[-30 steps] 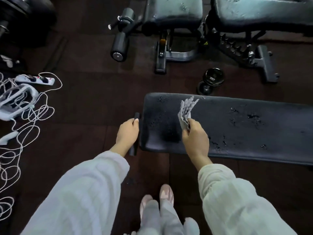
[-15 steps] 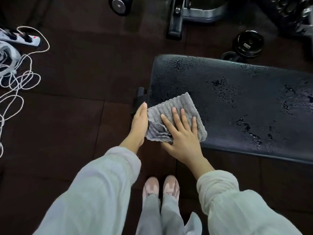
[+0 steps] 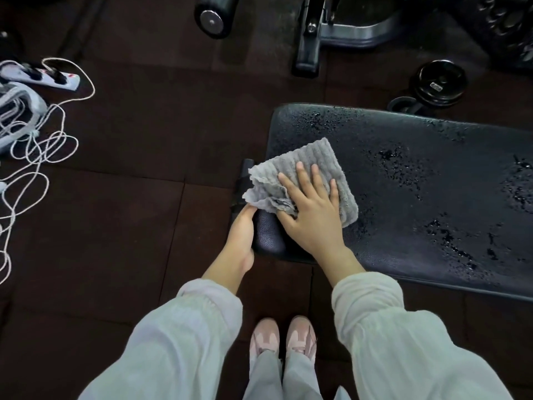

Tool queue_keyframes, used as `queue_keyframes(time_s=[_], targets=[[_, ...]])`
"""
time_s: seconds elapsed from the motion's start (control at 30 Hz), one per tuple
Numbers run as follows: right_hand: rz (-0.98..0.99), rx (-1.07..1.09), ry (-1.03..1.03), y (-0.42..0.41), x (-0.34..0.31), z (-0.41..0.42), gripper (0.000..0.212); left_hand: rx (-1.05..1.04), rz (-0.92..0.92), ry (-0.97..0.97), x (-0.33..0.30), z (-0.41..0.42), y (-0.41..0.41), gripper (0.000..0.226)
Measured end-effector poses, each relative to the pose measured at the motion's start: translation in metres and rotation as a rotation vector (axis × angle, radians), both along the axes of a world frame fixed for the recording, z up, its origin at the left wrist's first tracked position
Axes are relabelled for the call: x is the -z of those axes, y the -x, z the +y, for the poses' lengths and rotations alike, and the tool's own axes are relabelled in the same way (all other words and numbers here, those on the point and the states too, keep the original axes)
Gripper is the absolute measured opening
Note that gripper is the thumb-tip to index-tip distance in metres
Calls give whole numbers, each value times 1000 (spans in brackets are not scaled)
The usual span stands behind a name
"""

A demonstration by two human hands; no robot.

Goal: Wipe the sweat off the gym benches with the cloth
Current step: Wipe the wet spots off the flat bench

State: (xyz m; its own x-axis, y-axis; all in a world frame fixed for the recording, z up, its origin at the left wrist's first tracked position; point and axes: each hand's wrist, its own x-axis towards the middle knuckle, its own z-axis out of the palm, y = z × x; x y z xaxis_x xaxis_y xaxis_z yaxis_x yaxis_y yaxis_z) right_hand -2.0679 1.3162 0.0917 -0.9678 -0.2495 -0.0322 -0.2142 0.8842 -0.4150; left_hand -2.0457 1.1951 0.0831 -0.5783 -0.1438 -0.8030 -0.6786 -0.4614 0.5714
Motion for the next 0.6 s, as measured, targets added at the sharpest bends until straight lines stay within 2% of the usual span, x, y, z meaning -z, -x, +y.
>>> queue_keyframes(time_s=[0.13,0.2,0.33,0.43,0.5,0.6], targets=[[46,-164,43,-17,0,12,57,15,-4,-82,1,-2,0,40],[88,-167,41,-20,0,28,52,24,-4,-87,0,-2,1,40],[114,13,53,-9,4,46,49,-1,11,89,0,-2,10,28],[78,147,99,14,2,30,49,43,55,181,0,-1,22,35],[34,148,117,28,0,14,54,46,34,217,1,1,27,37],[22,19,130,36,0,-3,52,37,13,277,2,5,29,35]])
